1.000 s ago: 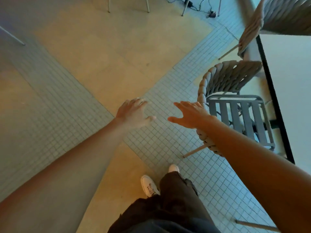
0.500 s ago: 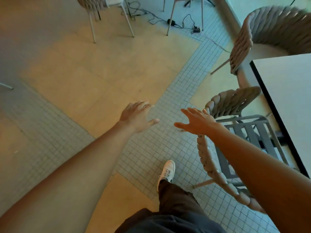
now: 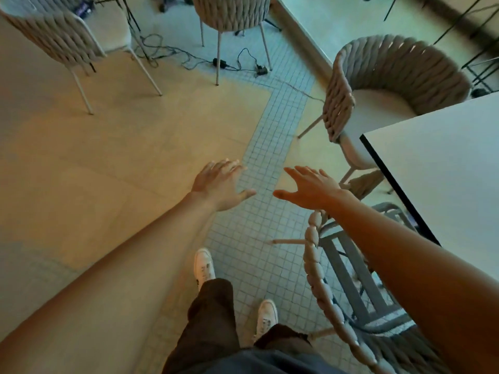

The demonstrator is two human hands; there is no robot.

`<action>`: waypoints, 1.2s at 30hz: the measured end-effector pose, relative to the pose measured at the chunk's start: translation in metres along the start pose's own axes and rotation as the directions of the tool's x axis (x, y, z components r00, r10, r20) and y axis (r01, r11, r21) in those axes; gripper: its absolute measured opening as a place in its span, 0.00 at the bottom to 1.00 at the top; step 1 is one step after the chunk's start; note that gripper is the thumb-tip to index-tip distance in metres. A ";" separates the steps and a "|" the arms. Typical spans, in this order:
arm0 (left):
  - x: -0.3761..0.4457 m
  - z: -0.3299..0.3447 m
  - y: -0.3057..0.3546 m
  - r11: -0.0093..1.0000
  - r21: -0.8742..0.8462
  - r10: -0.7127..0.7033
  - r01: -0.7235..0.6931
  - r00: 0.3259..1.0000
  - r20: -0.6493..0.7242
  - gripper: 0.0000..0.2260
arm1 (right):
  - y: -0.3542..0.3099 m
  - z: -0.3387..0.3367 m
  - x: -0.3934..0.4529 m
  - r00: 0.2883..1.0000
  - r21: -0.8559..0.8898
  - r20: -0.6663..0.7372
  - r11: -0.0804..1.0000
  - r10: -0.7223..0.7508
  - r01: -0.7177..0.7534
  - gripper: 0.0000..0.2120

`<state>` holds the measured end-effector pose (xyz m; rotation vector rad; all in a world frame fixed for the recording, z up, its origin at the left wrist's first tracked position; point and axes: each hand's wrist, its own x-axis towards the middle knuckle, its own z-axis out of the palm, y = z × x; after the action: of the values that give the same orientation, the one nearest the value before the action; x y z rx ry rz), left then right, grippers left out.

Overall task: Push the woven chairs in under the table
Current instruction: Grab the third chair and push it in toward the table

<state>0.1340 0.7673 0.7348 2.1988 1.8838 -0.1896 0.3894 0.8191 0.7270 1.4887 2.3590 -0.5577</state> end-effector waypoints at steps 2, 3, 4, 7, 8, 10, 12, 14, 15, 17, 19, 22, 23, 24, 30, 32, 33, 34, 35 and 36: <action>0.035 -0.005 -0.014 0.998 0.025 0.064 -0.063 0.998 -0.005 0.37 | 0.003 -0.011 0.021 0.998 0.005 0.003 0.998 0.058 -0.058 0.48; 0.050 -0.008 -0.021 0.996 0.033 0.088 -0.088 0.996 -0.006 0.37 | 0.003 -0.016 0.031 0.996 0.013 0.000 0.996 0.084 -0.084 0.48; 0.069 -0.012 -0.028 0.992 0.043 0.117 -0.117 0.993 -0.008 0.37 | 0.004 -0.022 0.043 0.993 0.029 -0.010 0.993 0.116 -0.115 0.48; 0.117 -0.024 -0.048 0.975 0.093 0.205 -0.204 0.979 0.002 0.38 | 0.001 -0.038 0.076 0.979 0.075 -0.047 0.978 0.197 -0.194 0.48; 0.133 -0.029 -0.055 0.966 0.103 0.237 -0.236 0.972 0.005 0.38 | -0.002 -0.042 0.086 0.973 0.092 -0.053 0.972 0.223 -0.218 0.48; 0.158 -0.038 -0.070 0.952 0.110 0.286 -0.285 0.958 0.009 0.38 | -0.007 -0.046 0.103 0.963 0.115 -0.050 0.959 0.265 -0.258 0.48; 0.182 -0.049 -0.084 0.930 0.133 0.342 -0.341 0.940 0.020 0.38 | -0.011 -0.052 0.119 0.950 0.138 -0.051 0.945 0.307 -0.297 0.48; 0.207 -0.060 -0.097 0.902 0.172 0.398 -0.397 0.917 0.032 0.37 | -0.013 -0.057 0.134 0.934 0.180 -0.052 0.924 0.353 -0.338 0.48; 0.218 -0.063 -0.103 0.893 0.178 0.415 -0.414 0.909 0.035 0.37 | -0.014 -0.058 0.140 0.927 0.195 -0.051 0.914 0.372 -0.356 0.48; 0.240 -0.070 -0.112 0.882 0.173 0.438 -0.439 0.898 0.047 0.37 | -0.013 -0.062 0.154 0.916 0.205 -0.039 0.901 0.399 -0.383 0.48; 0.260 -0.074 -0.117 0.869 0.176 0.462 -0.463 0.885 0.053 0.37 | -0.008 -0.066 0.165 0.905 0.217 -0.028 0.886 0.424 -0.409 0.48; 0.294 -0.077 -0.118 0.841 0.187 0.504 -0.507 0.861 0.065 0.36 | 0.005 -0.071 0.184 0.885 0.247 -0.031 0.862 0.464 -0.443 0.48; 0.305 -0.078 -0.117 0.834 0.193 0.513 -0.517 0.855 0.074 0.37 | 0.011 -0.072 0.190 0.881 0.258 -0.029 0.855 0.473 -0.450 0.48; 0.315 -0.079 -0.114 0.829 0.198 0.518 -0.524 0.851 0.084 0.37 | 0.017 -0.073 0.197 0.878 0.267 -0.023 0.849 0.479 -0.456 0.48; 0.402 -0.085 -0.086 0.795 0.220 0.552 -0.566 0.824 0.126 0.37 | 0.078 -0.088 0.243 0.853 0.293 0.010 0.814 0.521 -0.501 0.48; 0.430 -0.088 -0.072 0.773 0.232 0.577 -0.590 0.806 0.127 0.37 | 0.100 -0.095 0.259 0.847 0.305 -0.003 0.807 0.531 -0.505 0.48; 0.444 -0.090 -0.062 0.762 0.235 0.590 -0.603 0.797 0.133 0.37 | 0.112 -0.099 0.266 0.844 0.312 -0.006 0.803 0.536 -0.508 0.48; 0.457 -0.092 -0.054 0.753 0.240 0.598 -0.613 0.789 0.138 0.37 | 0.121 -0.103 0.272 0.841 0.317 -0.008 0.798 0.542 -0.512 0.48; 0.472 -0.094 -0.043 0.745 0.241 0.607 -0.622 0.782 0.141 0.37 | 0.133 -0.109 0.279 0.837 0.322 -0.006 0.794 0.547 -0.516 0.48; 0.484 -0.097 -0.034 0.740 0.238 0.615 -0.630 0.776 0.141 0.37 | 0.143 -0.114 0.284 0.837 0.323 -0.001 0.792 0.547 -0.518 0.48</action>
<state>0.1729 1.2592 0.7032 2.8405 1.0298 -0.3928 0.3945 1.1531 0.6777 2.2586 1.8192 -0.7382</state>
